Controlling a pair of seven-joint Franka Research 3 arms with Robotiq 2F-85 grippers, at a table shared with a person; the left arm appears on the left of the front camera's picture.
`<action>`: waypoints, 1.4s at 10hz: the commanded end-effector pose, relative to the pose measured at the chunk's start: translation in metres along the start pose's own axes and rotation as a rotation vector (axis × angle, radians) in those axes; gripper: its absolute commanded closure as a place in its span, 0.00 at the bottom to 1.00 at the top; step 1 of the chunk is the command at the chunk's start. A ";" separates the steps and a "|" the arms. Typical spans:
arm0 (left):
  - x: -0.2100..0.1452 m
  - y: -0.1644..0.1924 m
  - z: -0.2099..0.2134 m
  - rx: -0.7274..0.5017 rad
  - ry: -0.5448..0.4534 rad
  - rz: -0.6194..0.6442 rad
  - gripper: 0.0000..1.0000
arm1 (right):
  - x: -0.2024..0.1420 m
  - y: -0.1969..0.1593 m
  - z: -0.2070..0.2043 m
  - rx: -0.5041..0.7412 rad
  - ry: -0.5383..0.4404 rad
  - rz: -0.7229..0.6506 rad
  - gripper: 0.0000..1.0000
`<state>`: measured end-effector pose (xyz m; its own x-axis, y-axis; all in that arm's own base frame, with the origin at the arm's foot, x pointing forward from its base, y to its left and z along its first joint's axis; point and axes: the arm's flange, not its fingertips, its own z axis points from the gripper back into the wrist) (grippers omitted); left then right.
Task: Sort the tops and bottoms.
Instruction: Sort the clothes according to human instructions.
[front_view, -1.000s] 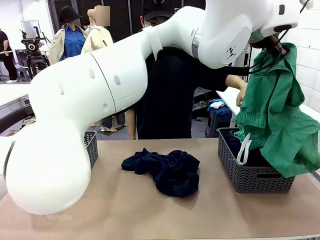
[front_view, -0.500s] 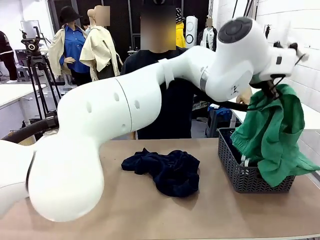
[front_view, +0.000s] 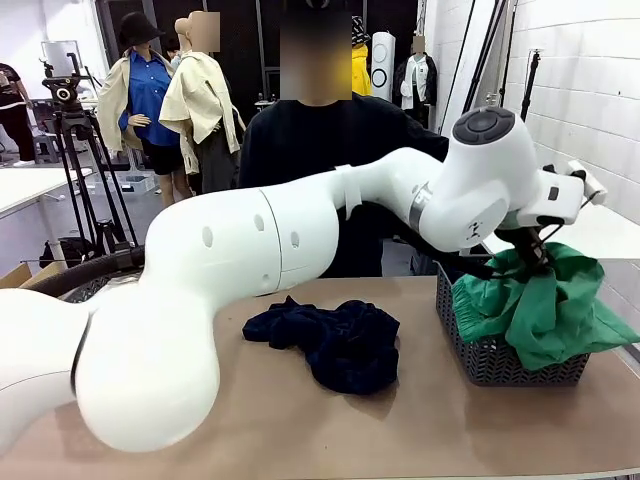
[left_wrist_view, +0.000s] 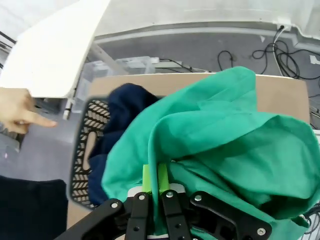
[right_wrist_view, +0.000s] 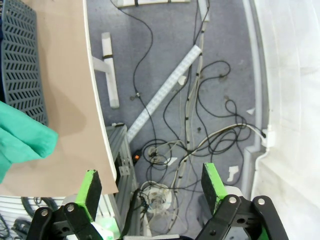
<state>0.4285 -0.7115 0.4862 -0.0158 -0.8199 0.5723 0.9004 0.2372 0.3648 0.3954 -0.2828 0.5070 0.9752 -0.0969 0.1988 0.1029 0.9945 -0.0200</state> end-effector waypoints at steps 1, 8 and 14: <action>-0.007 -0.005 -0.003 -0.064 -0.037 -0.022 1.00 | -0.001 -0.001 0.000 -0.013 0.006 0.005 0.00; -0.001 0.010 0.027 -0.058 -0.040 -0.037 0.11 | -0.001 -0.001 0.000 -0.013 0.006 0.005 0.00; 0.019 0.041 0.094 -0.015 -0.094 -0.105 0.00 | -0.001 -0.001 0.000 -0.013 0.006 0.005 0.00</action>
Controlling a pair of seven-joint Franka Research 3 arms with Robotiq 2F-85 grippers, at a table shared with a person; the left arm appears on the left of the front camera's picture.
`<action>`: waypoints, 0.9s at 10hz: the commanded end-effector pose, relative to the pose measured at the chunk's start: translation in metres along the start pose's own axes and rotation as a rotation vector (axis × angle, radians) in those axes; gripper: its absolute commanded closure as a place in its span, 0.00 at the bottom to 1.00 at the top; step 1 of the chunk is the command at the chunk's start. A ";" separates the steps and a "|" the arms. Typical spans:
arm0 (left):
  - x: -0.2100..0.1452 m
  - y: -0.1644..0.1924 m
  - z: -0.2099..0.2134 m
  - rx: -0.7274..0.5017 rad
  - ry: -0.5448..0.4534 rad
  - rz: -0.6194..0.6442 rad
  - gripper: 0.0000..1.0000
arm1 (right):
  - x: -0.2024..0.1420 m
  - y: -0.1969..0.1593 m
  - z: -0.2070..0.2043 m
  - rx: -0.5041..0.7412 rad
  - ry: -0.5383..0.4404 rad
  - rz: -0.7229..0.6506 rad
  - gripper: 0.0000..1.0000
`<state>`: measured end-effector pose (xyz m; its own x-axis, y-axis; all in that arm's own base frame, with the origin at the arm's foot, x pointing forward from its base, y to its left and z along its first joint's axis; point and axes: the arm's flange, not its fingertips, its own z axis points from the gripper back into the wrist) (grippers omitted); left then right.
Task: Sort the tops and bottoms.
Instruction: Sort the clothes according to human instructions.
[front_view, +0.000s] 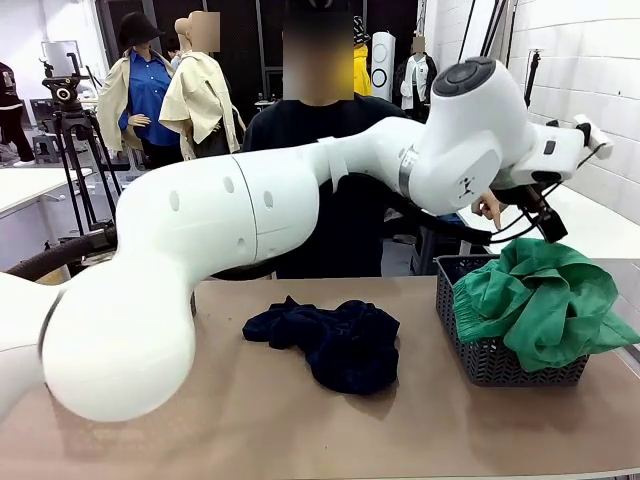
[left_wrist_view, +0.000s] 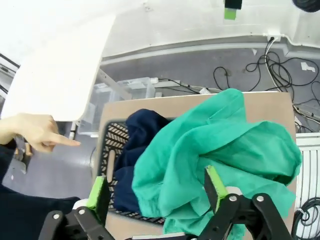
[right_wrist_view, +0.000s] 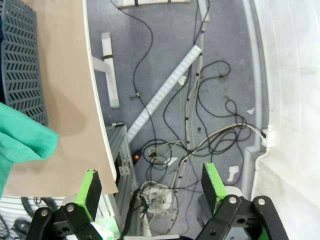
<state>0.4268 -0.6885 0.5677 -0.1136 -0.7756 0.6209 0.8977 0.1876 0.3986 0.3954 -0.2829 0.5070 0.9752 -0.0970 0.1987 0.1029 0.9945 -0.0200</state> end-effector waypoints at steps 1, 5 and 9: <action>-0.011 0.024 0.047 0.040 0.043 -0.092 0.00 | -0.001 -0.001 0.000 -0.013 0.006 0.005 0.00; -0.145 0.103 0.220 0.402 0.496 0.045 0.00 | -0.001 -0.001 0.000 -0.013 0.006 0.005 0.00; -0.327 0.026 0.350 0.607 0.665 0.641 0.00 | -0.001 -0.001 0.000 -0.013 0.006 0.005 0.00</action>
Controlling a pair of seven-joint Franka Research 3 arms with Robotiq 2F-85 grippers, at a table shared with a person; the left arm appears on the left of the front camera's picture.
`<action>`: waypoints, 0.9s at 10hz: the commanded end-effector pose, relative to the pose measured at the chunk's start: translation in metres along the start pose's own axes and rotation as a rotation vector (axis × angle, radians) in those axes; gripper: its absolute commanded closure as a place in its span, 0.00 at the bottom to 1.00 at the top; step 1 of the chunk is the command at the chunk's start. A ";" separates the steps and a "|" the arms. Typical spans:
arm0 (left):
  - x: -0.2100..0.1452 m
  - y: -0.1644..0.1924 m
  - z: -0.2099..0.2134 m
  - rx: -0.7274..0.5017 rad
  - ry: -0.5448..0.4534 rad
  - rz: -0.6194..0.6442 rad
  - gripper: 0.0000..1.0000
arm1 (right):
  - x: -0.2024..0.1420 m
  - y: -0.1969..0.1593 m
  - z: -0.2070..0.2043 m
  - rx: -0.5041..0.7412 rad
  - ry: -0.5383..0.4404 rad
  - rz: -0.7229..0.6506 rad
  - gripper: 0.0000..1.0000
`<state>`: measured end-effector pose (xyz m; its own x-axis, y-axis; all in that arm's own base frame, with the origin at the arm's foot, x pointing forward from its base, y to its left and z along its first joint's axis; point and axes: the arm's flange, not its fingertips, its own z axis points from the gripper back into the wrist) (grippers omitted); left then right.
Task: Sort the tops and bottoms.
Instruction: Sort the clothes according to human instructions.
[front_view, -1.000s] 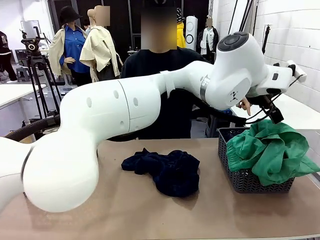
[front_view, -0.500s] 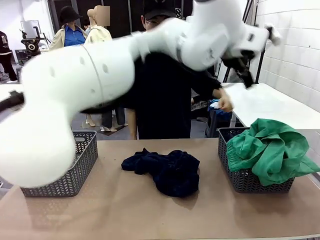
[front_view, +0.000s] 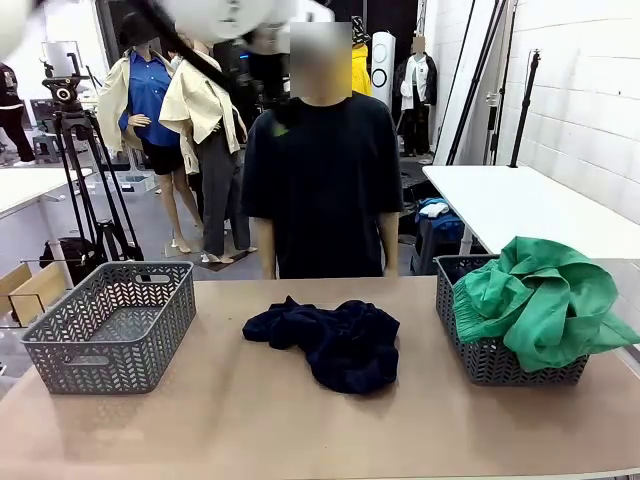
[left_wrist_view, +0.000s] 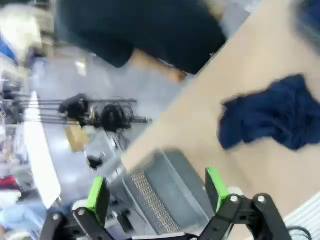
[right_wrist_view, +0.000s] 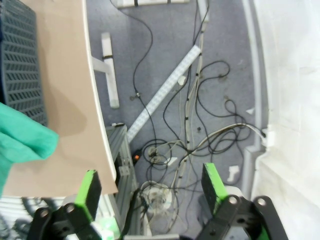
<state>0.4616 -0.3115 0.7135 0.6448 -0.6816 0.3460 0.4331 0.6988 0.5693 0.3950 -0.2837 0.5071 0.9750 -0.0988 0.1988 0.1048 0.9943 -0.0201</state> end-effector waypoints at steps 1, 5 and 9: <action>-0.208 -0.050 -0.030 0.001 0.056 0.224 0.00 | 0.000 0.000 0.000 -0.013 0.006 0.007 0.00; -0.241 -0.035 -0.054 0.016 0.065 0.337 0.00 | 0.000 0.000 0.000 -0.013 0.006 0.007 0.00; -0.247 -0.038 -0.058 0.024 0.105 0.350 0.00 | 0.000 0.000 0.000 -0.013 0.006 0.007 0.00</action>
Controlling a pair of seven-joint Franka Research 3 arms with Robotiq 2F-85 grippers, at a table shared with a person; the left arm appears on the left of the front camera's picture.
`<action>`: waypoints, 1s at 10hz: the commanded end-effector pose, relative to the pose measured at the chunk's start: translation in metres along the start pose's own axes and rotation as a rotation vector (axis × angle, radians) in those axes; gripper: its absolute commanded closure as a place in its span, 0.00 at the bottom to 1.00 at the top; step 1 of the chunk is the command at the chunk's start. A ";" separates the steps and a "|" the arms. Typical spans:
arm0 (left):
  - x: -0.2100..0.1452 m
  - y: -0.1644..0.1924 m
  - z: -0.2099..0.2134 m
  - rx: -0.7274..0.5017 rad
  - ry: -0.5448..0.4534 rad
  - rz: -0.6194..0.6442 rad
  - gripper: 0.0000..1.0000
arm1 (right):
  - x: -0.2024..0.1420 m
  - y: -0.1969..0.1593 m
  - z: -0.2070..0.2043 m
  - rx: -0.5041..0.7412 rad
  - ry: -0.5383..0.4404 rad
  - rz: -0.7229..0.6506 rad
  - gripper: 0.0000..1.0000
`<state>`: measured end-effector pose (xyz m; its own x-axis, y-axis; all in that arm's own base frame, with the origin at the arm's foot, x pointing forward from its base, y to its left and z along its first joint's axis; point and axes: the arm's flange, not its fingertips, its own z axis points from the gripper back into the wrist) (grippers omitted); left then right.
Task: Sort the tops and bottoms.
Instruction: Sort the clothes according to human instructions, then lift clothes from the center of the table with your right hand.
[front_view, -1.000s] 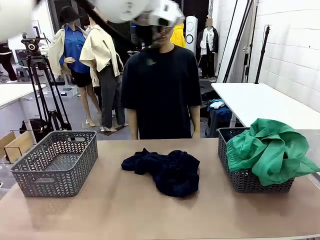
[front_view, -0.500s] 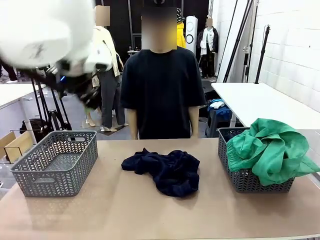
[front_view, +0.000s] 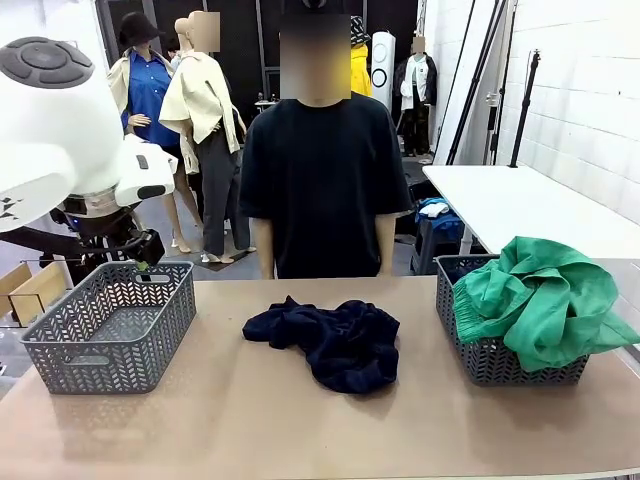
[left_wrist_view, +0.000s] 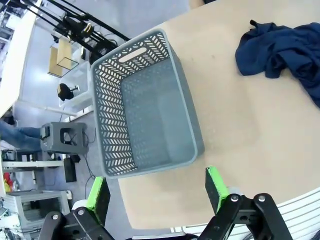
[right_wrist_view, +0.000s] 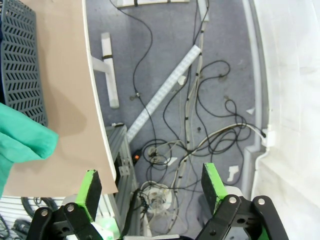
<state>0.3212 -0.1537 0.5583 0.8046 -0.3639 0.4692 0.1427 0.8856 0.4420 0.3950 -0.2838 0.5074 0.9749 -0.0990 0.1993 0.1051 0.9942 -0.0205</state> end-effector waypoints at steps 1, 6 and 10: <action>0.005 -0.001 0.004 -0.004 0.020 -0.019 0.00 | 0.000 0.000 0.000 -0.012 0.007 0.007 0.00; 0.005 -0.001 0.004 -0.004 0.020 -0.019 0.00 | 0.000 0.000 0.000 -0.012 0.007 0.007 0.00; 0.005 -0.001 0.004 -0.004 0.020 -0.019 0.00 | 0.000 0.000 0.000 -0.012 0.007 0.007 0.00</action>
<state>0.3207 -0.1582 0.5581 0.8061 -0.3707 0.4613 0.1459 0.8800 0.4521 0.3950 -0.2838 0.5074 0.9749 -0.0989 0.1993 0.1051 0.9943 -0.0205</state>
